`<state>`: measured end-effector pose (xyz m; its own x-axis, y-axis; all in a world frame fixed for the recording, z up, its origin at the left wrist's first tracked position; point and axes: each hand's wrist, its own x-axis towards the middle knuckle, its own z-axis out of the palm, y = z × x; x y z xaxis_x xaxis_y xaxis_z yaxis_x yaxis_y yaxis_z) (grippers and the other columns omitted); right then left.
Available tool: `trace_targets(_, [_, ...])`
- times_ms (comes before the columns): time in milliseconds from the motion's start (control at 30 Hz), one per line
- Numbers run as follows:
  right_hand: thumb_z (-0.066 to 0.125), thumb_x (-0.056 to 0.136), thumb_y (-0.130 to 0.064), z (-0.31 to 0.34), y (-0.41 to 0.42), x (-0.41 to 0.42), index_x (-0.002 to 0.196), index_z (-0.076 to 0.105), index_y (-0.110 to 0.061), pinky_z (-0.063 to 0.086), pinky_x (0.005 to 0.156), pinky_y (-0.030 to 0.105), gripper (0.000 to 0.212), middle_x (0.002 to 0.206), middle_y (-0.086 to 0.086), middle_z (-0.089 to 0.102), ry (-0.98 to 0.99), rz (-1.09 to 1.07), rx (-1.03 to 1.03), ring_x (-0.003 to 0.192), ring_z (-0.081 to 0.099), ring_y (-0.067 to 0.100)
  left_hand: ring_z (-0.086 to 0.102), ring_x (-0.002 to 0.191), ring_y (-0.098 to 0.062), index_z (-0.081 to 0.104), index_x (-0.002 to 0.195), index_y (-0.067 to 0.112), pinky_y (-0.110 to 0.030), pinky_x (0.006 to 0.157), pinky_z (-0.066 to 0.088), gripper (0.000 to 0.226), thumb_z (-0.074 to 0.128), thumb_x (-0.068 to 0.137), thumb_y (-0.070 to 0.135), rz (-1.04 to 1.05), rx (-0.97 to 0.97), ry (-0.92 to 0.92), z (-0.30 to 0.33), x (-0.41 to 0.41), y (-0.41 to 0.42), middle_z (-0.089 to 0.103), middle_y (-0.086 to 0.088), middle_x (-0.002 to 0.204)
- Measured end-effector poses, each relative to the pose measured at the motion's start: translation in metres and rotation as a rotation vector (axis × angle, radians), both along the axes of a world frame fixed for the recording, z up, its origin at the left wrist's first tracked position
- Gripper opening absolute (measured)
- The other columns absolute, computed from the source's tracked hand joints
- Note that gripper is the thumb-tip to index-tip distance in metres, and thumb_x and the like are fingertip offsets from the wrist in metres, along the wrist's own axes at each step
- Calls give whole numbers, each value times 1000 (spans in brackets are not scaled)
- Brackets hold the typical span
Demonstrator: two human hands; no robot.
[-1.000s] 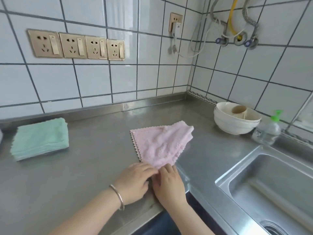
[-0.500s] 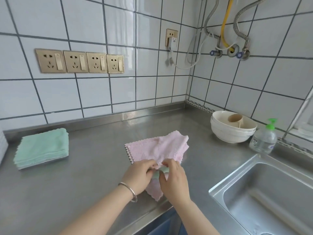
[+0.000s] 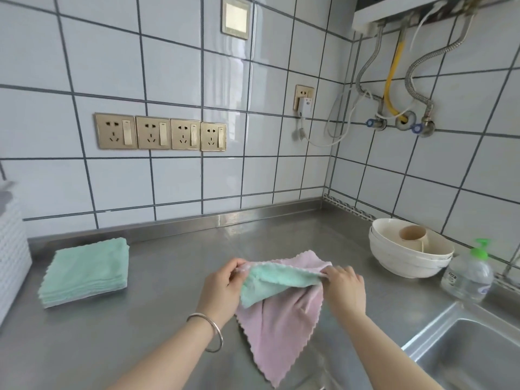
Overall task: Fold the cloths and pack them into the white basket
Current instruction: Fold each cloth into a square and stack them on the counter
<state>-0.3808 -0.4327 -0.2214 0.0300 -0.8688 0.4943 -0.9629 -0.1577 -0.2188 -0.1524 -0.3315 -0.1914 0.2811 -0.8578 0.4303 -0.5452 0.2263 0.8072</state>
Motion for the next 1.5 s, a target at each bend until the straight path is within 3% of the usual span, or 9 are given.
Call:
trace_targets(167, [50,86,-11,81,-10,16,102,64,-19,36,86,37,23,95,6,69,-180,-22,-142,99,55,27,47,51,-4,53,71,29,-16,50,33,20,55,90,23,122,-6,33,25,27,-12,53,9,50])
trace_targets(367, [57,87,-43,169,27,50,96,64,-13,40,71,35,32,91,12,69,-239,35,-261,89,59,33,44,69,-25,55,92,11,-33,58,23,11,48,94,19,315,-189,42,92,63,16,45,-4,59])
trace_targets(800, [48,92,-10,182,70,182,111,65,-13,38,72,25,26,116,6,63,-452,465,-93,104,56,27,55,74,-28,51,68,17,-29,65,32,27,51,93,26,512,-25,-186,141,223,116,54,-16,68])
trace_targets(900, [51,89,-3,175,102,188,103,68,-8,36,73,23,22,106,7,67,-536,572,-220,100,57,26,57,69,-28,62,88,7,-20,57,36,19,54,91,24,589,-128,-277,146,234,160,62,-28,76])
trace_targets(1000, [57,84,5,146,136,177,95,70,-6,35,72,19,20,92,0,66,-525,688,-270,90,58,23,51,52,-3,66,93,22,-5,51,34,10,56,90,21,556,-162,-334,123,226,214,62,3,57])
trace_targets(1100, [60,82,7,94,163,160,93,71,-12,45,81,24,25,96,-11,61,-470,798,-107,92,57,3,61,74,8,63,86,48,-1,66,38,13,53,85,39,336,-3,-329,75,217,273,65,37,84])
trace_targets(1200, [60,85,1,36,188,142,94,70,-22,44,90,17,27,106,-35,52,-322,945,164,107,49,-19,57,83,21,55,88,68,4,74,38,34,47,84,35,244,192,-308,24,212,316,61,44,92])
trace_targets(1333, [59,88,-7,-14,209,120,100,67,-34,39,80,1,31,107,-44,42,-135,948,390,105,61,1,56,94,22,51,85,74,-4,84,41,56,55,91,18,194,366,-376,-33,208,341,51,56,94])
trace_targets(1500, [61,86,-7,-29,235,109,76,59,-54,38,75,-3,49,96,-47,54,-232,905,503,91,54,-23,59,67,11,59,87,51,-6,62,39,29,51,93,23,209,463,-326,-57,191,362,62,43,79])
